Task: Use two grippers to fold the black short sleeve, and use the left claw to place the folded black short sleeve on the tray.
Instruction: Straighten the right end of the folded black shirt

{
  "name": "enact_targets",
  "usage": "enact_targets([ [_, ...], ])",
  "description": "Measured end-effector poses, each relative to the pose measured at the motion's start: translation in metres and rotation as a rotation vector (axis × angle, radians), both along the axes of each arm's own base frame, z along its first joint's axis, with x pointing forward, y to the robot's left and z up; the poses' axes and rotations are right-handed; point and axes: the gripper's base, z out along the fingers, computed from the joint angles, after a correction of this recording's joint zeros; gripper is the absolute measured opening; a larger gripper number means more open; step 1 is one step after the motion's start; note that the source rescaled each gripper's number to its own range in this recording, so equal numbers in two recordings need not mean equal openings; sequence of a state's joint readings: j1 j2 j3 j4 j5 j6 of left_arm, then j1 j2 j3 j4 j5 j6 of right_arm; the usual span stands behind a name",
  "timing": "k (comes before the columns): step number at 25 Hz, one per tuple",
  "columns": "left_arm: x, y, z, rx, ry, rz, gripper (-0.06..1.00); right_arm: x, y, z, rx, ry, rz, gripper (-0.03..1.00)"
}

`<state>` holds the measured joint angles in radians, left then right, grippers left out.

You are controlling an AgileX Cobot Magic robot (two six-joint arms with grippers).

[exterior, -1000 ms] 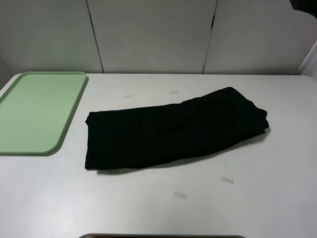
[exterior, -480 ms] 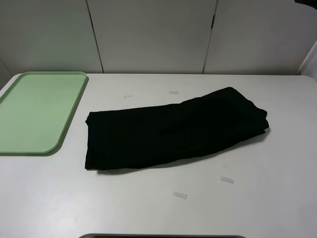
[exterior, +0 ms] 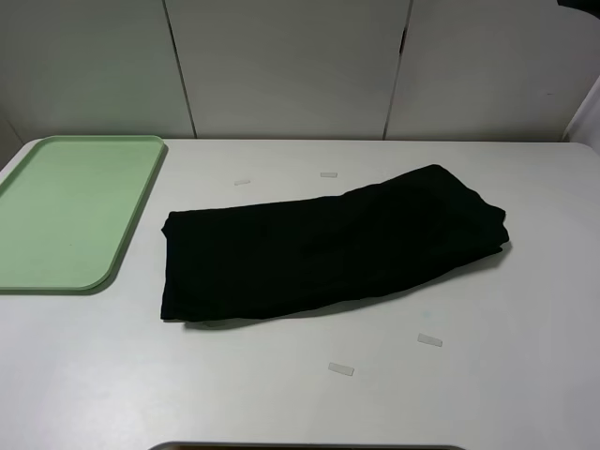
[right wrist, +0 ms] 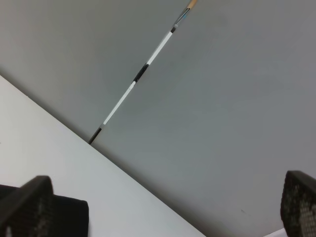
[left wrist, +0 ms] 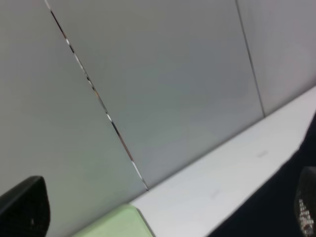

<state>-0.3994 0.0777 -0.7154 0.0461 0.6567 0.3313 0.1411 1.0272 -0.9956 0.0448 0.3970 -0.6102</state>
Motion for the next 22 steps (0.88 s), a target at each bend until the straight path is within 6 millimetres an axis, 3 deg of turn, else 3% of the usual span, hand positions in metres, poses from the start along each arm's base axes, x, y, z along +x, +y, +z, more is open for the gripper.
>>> enact_targets([
  [5,0.000,0.000,-0.031,-0.022,0.051,0.004,1.00,0.000,0.000,-0.001,-0.001,0.010,0.000,1.00],
  [12,-0.003,-0.007,-0.046,-0.108,0.249,-0.055,1.00,-0.001,0.000,-0.003,-0.003,0.035,0.002,1.00],
  [17,-0.010,-0.005,-0.066,-0.033,0.466,-0.039,1.00,-0.002,0.000,-0.006,-0.008,0.065,0.003,1.00],
  [22,-0.010,-0.006,-0.081,0.007,0.561,-0.032,1.00,-0.003,0.000,-0.007,-0.009,0.083,0.004,1.00],
])
